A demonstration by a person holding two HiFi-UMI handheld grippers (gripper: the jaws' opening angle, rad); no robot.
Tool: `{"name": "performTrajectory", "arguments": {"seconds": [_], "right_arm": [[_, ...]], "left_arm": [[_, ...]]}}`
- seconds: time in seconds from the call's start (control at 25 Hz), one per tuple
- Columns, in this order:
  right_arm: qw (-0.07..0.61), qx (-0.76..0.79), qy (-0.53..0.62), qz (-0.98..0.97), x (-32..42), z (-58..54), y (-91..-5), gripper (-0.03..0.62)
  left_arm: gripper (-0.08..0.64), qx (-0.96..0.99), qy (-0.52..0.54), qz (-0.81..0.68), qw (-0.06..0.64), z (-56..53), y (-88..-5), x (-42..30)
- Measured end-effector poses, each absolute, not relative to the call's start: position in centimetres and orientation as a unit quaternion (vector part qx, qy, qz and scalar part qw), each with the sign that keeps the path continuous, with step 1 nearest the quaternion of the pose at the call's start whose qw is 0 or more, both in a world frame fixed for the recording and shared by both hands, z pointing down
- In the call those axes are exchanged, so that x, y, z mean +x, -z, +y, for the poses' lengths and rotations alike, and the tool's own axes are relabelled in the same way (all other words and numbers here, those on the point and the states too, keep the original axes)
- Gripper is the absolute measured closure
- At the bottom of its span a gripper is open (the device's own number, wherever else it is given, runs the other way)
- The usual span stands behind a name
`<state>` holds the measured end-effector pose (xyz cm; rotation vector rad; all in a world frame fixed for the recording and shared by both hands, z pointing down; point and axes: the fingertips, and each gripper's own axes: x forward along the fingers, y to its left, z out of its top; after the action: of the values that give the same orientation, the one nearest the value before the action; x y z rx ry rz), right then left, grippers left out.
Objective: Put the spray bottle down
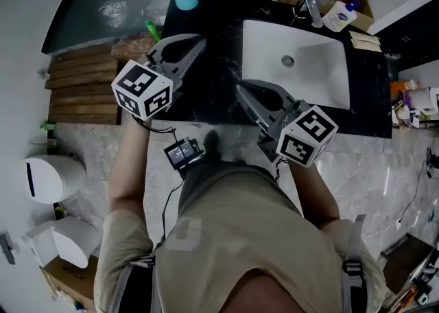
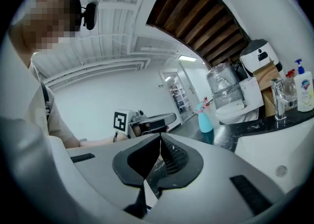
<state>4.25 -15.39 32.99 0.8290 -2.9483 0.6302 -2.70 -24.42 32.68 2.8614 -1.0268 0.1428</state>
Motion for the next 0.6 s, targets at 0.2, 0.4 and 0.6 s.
{"name": "performTrajectory", "arguments": {"seconds": [0.2, 0.4, 0.6], "right_arm": [[-0.004, 0.265, -0.200, -0.943, 6.1, -14.1, -32.3, 0.571], [-0.011, 0.267, -0.196, -0.943, 7.5, -12.8, -31.9, 0.571], [-0.010, 0.261, -0.188, -0.947, 8.2, -11.6, -31.5, 0.571]], "left_arm": [[0.551, 0.939, -0.040, -0.338, 0.051, -22.8, -31.4, -1.3], [0.551, 0.951, -0.003, -0.301, 0.075, -20.7, -29.5, 1.5], [0.551, 0.952, -0.014, -0.301, 0.053, -18.9, -28.3, 3.0]]}}
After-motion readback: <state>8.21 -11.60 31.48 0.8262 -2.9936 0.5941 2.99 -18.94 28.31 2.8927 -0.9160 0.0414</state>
